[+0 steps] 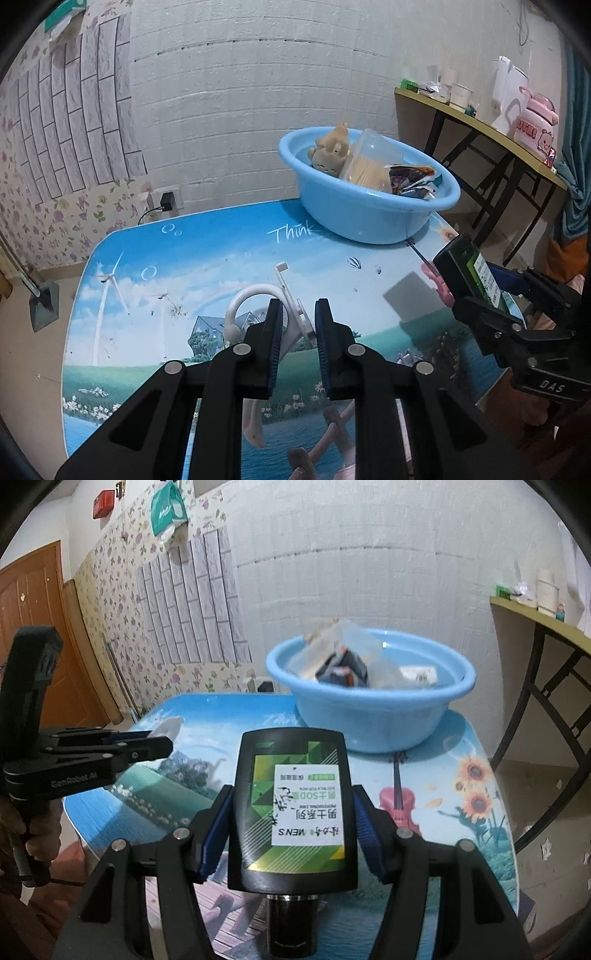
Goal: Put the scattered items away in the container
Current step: 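Lift the hook with the left tool while the right tool lifts the MENS box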
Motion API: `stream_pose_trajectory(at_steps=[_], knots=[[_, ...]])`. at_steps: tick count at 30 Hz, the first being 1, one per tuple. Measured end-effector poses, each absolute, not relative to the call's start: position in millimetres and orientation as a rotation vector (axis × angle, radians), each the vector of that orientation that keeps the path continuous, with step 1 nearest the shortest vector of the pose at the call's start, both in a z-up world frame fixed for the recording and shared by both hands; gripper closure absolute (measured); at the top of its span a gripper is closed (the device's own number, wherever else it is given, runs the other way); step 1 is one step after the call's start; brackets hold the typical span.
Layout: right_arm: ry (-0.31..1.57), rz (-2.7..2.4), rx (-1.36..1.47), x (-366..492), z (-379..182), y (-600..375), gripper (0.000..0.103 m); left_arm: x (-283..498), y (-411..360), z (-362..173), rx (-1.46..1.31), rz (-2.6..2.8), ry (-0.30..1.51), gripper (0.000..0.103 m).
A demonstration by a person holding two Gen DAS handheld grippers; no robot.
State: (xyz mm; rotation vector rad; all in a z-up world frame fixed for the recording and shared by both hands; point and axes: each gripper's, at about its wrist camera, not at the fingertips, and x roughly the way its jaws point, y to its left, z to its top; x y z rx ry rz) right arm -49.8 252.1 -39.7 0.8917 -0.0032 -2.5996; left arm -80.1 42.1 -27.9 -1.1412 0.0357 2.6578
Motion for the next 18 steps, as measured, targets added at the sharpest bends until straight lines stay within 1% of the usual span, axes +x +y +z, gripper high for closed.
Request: stream_pose_trajectory(at_steps=[3, 7, 18], knots=[[-0.028, -2.593, 0.871, -48.8, -31.7, 252.4, 0.042, -81.7, 44.0, -25.6, -1.152, 2.658, 0.041, 0.087], [-0.012, -2.593, 0.835, -46.2, -22.5, 249.7, 0.042, -83.8, 43.5, -20.8, -1.156, 2.659, 0.037, 0.087], [-0.050, -2.592, 0.786, -50.9, -5.6, 257.1, 0.042, -94.8, 57.2, 5.6, -1.080, 2.664, 0.068, 0.089]])
